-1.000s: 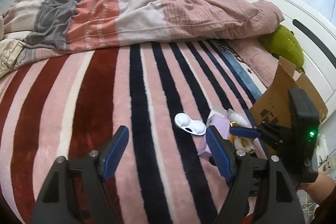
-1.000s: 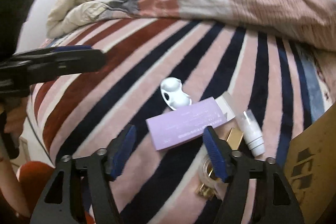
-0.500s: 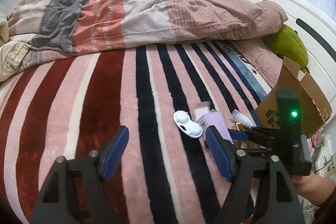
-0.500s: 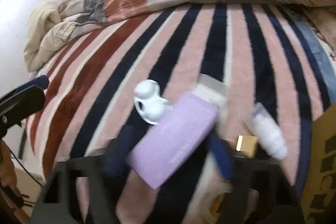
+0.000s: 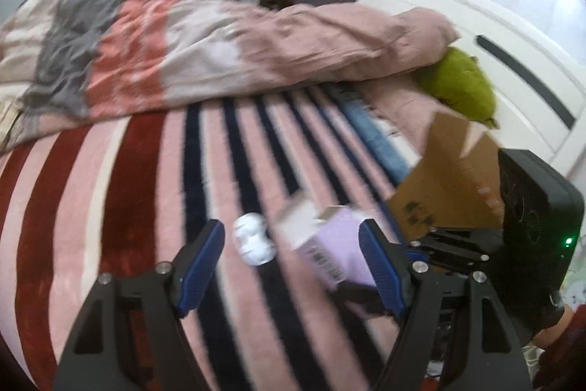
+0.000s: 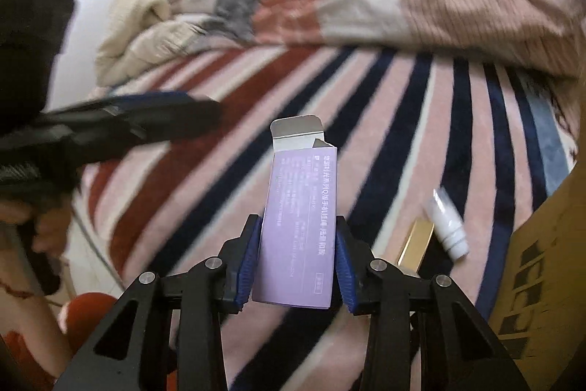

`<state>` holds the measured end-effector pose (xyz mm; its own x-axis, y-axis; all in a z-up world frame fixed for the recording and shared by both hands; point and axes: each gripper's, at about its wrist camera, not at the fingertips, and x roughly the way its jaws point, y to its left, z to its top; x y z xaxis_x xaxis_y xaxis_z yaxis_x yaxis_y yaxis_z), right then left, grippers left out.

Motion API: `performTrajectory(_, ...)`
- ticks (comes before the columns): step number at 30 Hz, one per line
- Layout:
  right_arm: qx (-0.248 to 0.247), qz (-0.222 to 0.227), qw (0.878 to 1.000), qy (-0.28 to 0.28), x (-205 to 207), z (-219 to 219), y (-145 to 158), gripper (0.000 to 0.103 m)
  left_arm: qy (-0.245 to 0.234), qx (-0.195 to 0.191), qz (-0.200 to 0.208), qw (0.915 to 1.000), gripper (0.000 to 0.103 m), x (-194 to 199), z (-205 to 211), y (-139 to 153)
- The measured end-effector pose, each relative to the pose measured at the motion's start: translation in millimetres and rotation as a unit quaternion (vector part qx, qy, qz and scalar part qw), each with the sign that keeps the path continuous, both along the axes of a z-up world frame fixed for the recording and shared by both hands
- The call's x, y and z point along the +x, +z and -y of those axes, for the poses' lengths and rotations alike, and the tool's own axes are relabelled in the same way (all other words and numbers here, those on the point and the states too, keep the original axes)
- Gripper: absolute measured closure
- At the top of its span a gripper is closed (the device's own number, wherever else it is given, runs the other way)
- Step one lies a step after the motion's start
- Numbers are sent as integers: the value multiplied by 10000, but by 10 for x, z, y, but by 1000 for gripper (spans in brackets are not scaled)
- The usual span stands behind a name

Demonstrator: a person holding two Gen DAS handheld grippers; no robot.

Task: Organize rigid objects
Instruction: 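Place the lilac box into the cardboard box and open the right gripper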

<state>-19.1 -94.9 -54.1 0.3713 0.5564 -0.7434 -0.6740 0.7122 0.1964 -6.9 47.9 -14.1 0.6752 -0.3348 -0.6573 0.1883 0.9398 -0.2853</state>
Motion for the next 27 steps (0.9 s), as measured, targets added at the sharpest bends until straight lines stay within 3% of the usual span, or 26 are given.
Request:
performTrajectory(4, 362, 365, 9985, 181, -128, 155, 390, 69, -315, -146, 250, 9991, 31, -8, 281, 311)
performTrajectory(7, 505, 661, 9964, 137, -190, 349, 619, 69, -394, 66, 393, 9984, 33, 17, 544, 519)
performTrajectory(16, 817, 1107, 9902, -247, -134, 1245, 1010, 69, -895, 178, 470, 9947, 39, 290, 1353, 842)
performTrajectory(19, 876, 1103, 9891, -435, -59, 1540, 1034, 69, -1089, 85, 410, 9932, 42, 431, 1628, 840)
performTrajectory(23, 901, 961, 9886, -733, 63, 1873, 970, 69, -1321, 8, 260, 9909, 59, 612, 1879, 770)
performTrajectory(27, 874, 756, 9886, -961, 201, 2114, 847, 69, -1488, 63, 93, 9888, 60, 740, 2113, 666)
